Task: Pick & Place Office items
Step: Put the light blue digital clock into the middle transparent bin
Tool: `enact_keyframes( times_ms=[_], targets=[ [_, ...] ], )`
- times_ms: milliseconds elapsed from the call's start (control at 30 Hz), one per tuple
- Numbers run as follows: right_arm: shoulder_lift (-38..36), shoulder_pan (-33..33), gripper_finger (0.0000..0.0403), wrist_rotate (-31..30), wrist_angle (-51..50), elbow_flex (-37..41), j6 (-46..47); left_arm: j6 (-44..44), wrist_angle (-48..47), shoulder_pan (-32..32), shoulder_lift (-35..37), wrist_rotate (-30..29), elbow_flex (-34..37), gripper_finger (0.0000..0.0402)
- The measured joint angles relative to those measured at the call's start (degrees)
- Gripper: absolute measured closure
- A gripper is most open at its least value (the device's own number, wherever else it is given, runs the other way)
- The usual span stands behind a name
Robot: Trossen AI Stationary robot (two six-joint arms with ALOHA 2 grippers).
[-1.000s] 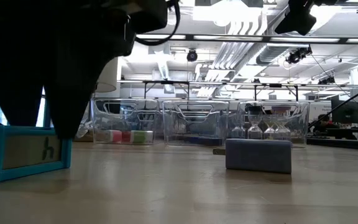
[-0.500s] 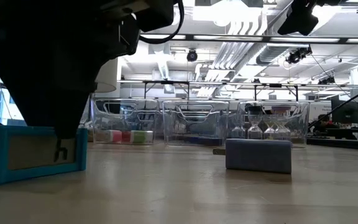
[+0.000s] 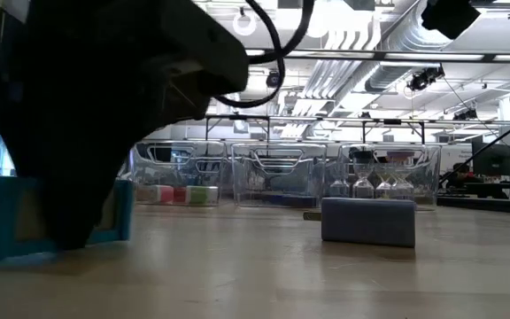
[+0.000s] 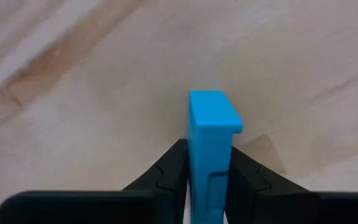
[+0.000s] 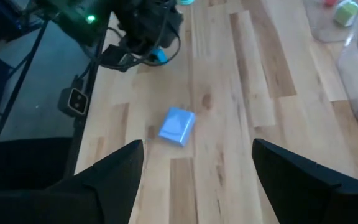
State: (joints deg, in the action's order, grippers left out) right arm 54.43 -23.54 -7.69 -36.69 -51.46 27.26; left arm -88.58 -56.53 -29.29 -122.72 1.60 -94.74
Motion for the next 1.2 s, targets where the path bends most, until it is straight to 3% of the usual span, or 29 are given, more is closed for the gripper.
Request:
enact_keyframes(
  times_ms=[333,567,733,867,967,1200],
  targets=[
    [0.0,-0.9,0.0114,-1.5,0.1,0.0,0.1,10.4,-0.3,3.0,3.3,-2.6,0.0,0.0352],
    [0.0,-0.9,0.0114,-4.4,0.1,0.0,0.2,23.0,0.0,8.5,10.7,-11.7,0.0,0.0353],
    [0.0,-0.9,0.0114,-4.4,0.1,0.0,2.0,32.9,0.1,15.8,16.6,-17.1,0.0,0.0354],
    [0.0,-0.9,0.0114,-4.4,0.1,0.0,3.0,41.2,3.3,24.4,18.7,-16.8,0.0,0.0354],
    [0.4,-0.9,0.0114,-4.6,0.1,0.0,3.2,48.1,8.7,31.0,18.7,-13.1,0.0,0.0355],
    [2.2,-2.3,0.0114,-11.4,0.1,0.0,3.2,56.6,19.3,41.5,16.8,-6.7,-0.1,0.0351]
  ],
)
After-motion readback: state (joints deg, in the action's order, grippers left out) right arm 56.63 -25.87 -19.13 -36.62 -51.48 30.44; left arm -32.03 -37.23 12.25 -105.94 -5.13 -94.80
